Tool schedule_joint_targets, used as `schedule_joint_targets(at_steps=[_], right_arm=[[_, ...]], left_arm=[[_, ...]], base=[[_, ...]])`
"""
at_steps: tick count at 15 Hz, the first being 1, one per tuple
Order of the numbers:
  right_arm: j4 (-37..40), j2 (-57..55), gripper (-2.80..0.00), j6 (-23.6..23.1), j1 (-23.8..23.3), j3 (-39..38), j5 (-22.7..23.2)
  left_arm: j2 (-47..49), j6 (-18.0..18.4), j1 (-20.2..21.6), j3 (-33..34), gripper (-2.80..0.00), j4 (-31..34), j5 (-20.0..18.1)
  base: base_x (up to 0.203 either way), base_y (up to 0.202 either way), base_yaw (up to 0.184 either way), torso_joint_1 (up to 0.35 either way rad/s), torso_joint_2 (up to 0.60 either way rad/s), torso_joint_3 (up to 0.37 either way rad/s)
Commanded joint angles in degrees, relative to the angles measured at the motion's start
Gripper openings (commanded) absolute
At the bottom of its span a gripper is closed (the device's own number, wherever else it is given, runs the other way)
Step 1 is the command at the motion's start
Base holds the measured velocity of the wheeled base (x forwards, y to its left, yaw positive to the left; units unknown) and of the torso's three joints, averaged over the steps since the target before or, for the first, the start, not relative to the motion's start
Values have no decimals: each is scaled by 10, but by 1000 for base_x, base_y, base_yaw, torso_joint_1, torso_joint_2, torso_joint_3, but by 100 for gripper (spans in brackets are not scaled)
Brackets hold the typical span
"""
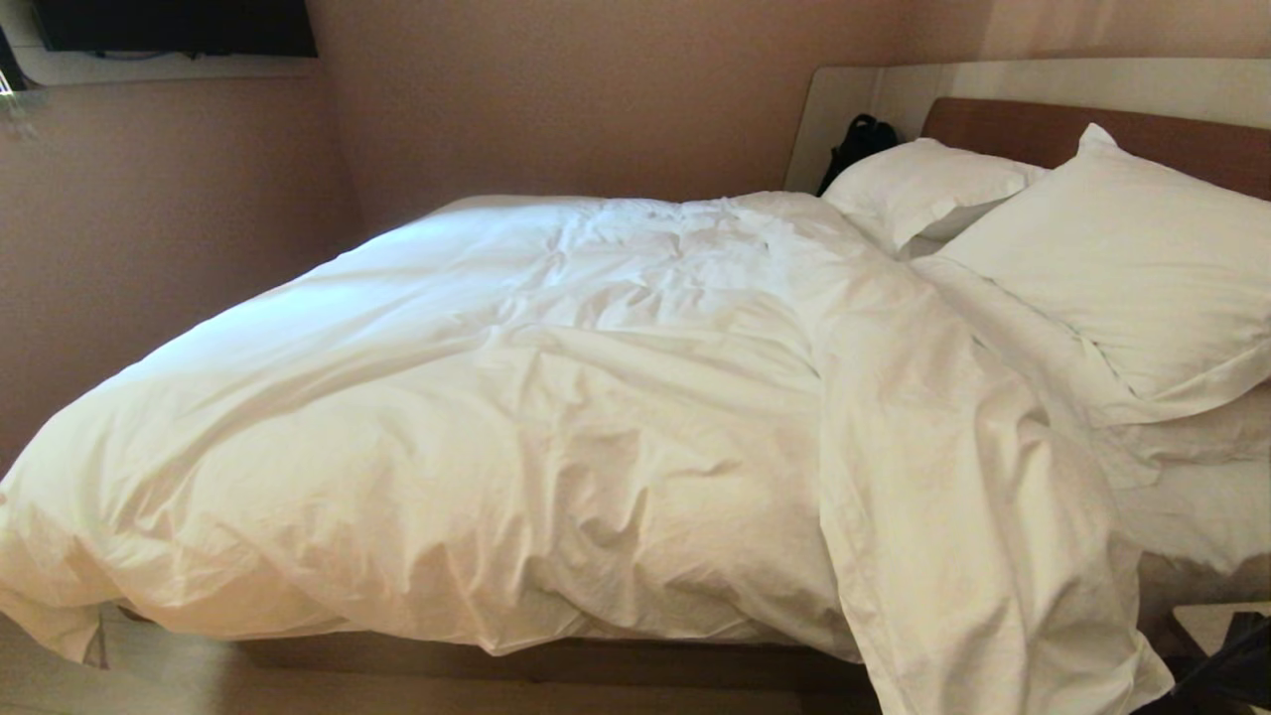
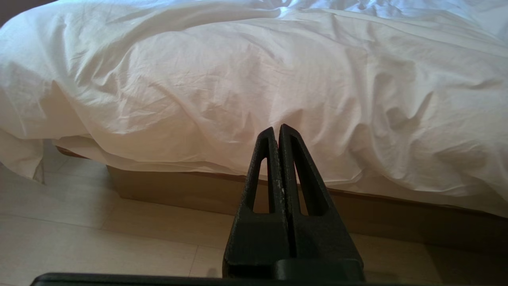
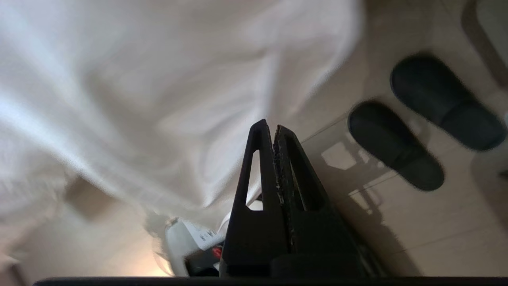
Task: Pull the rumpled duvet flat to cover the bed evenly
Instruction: Flatten the corners of the folded blanket
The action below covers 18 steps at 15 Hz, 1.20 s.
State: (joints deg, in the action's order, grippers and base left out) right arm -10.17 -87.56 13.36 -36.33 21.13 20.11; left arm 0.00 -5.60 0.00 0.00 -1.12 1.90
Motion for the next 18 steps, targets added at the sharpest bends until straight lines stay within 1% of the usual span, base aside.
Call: schedule_joint_targets(at_steps=[1, 3, 4, 5, 9, 11, 13, 15, 16, 17, 18], right_arm=[[-2, -54, -280, -143, -49, 3, 78], [-3, -94, -280, -191, -74, 4, 84], [-4, -109, -241, -202, -83, 5, 85], [-9, -122, 0, -209, -86, 5, 85], [-83, -180, 0, -261, -113, 4, 84], [-122, -210, 0, -263, -123, 3, 85], [-130, -234, 0, -259, -130, 5, 88], [-132, -244, 0, -262, -135, 22, 110], [-133, -243, 0, -272, -147, 28, 121], [-134, -243, 0, -308, -159, 35, 128], [-137, -245, 0, -357, -174, 45, 133]], left_arm=[[0, -1, 0, 0, -280, 0, 0], [0, 0, 0, 0, -280, 0, 0], [0, 0, 0, 0, -280, 0, 0], [0, 0, 0, 0, -280, 0, 0], [0, 0, 0, 0, -280, 0, 0], [0, 0, 0, 0, -280, 0, 0], [0, 0, 0, 0, -280, 0, 0], [0, -1, 0, 0, -280, 0, 0], [0, 0, 0, 0, -280, 0, 0], [0, 0, 0, 0, -280, 0, 0], [0, 0, 0, 0, -280, 0, 0]], base=[[0, 0, 0, 0, 0, 0], [0, 0, 0, 0, 0, 0], [0, 0, 0, 0, 0, 0], [0, 0, 0, 0, 0, 0], [0, 0, 0, 0, 0, 0], [0, 0, 0, 0, 0, 0], [0, 0, 0, 0, 0, 0], [0, 0, 0, 0, 0, 0], [0, 0, 0, 0, 0, 0], [0, 0, 0, 0, 0, 0], [0, 0, 0, 0, 0, 0]])
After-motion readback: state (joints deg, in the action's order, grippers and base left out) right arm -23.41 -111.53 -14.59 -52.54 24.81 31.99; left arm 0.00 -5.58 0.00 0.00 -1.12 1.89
